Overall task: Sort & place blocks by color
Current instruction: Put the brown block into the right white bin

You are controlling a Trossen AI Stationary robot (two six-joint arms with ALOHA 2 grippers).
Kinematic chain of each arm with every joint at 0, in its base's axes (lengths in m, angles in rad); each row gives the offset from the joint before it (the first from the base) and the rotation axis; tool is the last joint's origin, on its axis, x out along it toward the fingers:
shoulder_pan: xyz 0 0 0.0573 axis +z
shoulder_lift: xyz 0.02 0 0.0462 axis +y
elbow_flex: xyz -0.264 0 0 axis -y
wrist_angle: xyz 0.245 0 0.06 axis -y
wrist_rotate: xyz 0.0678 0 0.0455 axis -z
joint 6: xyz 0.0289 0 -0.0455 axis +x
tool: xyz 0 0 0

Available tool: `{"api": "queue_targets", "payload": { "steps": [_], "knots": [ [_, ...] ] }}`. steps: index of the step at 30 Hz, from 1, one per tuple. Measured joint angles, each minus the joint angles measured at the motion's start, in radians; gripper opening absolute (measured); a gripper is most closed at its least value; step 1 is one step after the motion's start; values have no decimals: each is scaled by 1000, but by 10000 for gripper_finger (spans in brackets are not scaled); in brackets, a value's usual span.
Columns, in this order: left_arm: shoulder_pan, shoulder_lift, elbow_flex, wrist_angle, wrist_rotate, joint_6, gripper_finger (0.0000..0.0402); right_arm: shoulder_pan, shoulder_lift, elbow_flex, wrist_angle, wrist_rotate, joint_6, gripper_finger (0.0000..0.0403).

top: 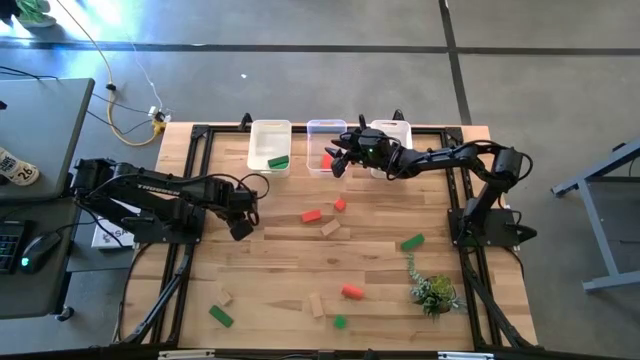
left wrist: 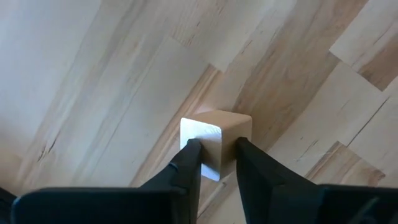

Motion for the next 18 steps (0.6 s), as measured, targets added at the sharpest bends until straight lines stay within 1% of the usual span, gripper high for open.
{"api": "queue_targets", "payload": {
  "steps": [4, 13, 18],
  "knots": [
    [0, 1, 0, 2, -4, -3, 80, 0, 0, 0, 0, 0, 0, 156],
    [0, 9, -7, 11, -16, 1, 146, 0, 0, 0, 0, 0, 0, 156],
    [0, 13, -14, -1, -29, 2, 177, 0, 0, 0, 0, 0, 0, 156]
  ]
}}
